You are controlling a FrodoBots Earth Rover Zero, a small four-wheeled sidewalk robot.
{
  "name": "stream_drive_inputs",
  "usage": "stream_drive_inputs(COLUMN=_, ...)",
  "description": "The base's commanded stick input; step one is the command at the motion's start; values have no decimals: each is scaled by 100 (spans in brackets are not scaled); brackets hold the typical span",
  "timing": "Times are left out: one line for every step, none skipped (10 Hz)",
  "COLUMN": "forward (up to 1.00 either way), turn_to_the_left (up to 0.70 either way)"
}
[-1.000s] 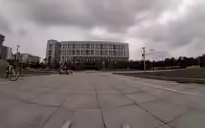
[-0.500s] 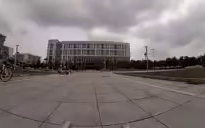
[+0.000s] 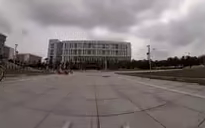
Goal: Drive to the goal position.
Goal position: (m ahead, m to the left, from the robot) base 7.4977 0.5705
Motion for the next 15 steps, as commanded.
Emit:
stream_drive_inputs(forward=100, turn_to_the_left=0)
stream_drive_inputs(forward=100, turn_to_the_left=0)
stream_drive_inputs(forward=100, turn_to_the_left=0)
stream_drive_inputs(forward=100, turn_to_the_left=0)
stream_drive_inputs(forward=100, turn_to_the_left=0)
stream_drive_inputs(forward=100, turn_to_the_left=0)
stream_drive_inputs(forward=100, turn_to_the_left=0)
stream_drive_inputs(forward=100, turn_to_the_left=0)
stream_drive_inputs(forward=100, turn_to_the_left=0)
stream_drive_inputs(forward=100, turn_to_the_left=0)
stream_drive_inputs(forward=100, turn_to_the_left=0)
stream_drive_inputs(forward=100, turn_to_the_left=0)
stream_drive_inputs(forward=100, turn_to_the_left=0)
stream_drive_inputs(forward=100, turn_to_the_left=-1)
stream_drive_inputs(forward=100, turn_to_the_left=-8)
